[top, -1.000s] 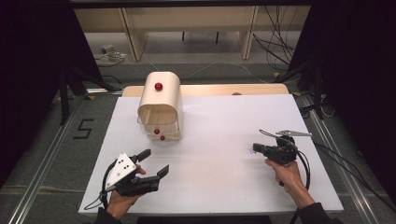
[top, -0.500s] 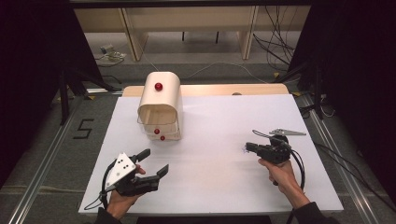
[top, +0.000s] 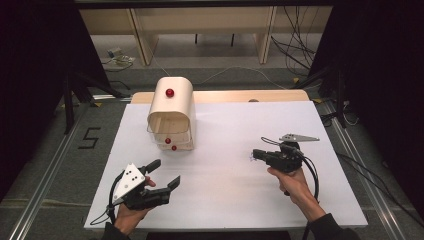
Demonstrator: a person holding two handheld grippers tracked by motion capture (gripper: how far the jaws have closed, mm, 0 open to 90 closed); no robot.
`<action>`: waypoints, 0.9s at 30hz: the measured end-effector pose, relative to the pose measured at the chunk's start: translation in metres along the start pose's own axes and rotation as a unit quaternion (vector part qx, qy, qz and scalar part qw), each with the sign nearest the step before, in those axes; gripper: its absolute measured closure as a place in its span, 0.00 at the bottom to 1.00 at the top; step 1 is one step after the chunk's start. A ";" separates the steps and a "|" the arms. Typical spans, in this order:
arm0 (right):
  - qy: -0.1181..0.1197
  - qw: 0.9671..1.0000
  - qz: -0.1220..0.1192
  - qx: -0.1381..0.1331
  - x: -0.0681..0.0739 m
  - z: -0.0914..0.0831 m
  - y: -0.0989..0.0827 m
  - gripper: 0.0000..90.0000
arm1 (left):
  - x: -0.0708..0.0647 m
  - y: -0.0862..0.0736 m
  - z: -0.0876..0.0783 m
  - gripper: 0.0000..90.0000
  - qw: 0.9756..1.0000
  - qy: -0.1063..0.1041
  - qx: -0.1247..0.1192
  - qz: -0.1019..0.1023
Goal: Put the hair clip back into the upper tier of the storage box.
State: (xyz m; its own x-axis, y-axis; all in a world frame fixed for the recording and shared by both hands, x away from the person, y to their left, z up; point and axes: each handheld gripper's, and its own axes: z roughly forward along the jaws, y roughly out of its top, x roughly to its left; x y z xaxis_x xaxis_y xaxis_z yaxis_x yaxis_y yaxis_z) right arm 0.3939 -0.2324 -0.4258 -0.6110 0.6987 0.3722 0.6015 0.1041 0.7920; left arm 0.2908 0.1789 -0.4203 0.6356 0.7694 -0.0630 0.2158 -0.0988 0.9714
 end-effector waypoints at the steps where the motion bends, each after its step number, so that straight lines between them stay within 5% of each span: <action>1: 0.002 1.000 -0.004 -0.001 0.002 0.001 0.002 1.00 | 0.000 0.000 0.000 0.19 1.000 0.000 0.000 0.000; 27: 0.045 0.997 -0.067 -0.010 0.052 0.029 0.057 1.00 | 0.001 0.000 0.000 0.19 1.000 0.007 0.000 -0.001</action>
State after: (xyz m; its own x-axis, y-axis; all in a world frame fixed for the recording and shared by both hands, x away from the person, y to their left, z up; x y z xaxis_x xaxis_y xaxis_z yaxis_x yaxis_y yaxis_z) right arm 0.4114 -0.1697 -0.3758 -0.7299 0.6126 0.3033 0.5012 0.1779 0.8469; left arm 0.2915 0.1801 -0.4205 0.6252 0.7780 -0.0618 0.2176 -0.0978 0.9711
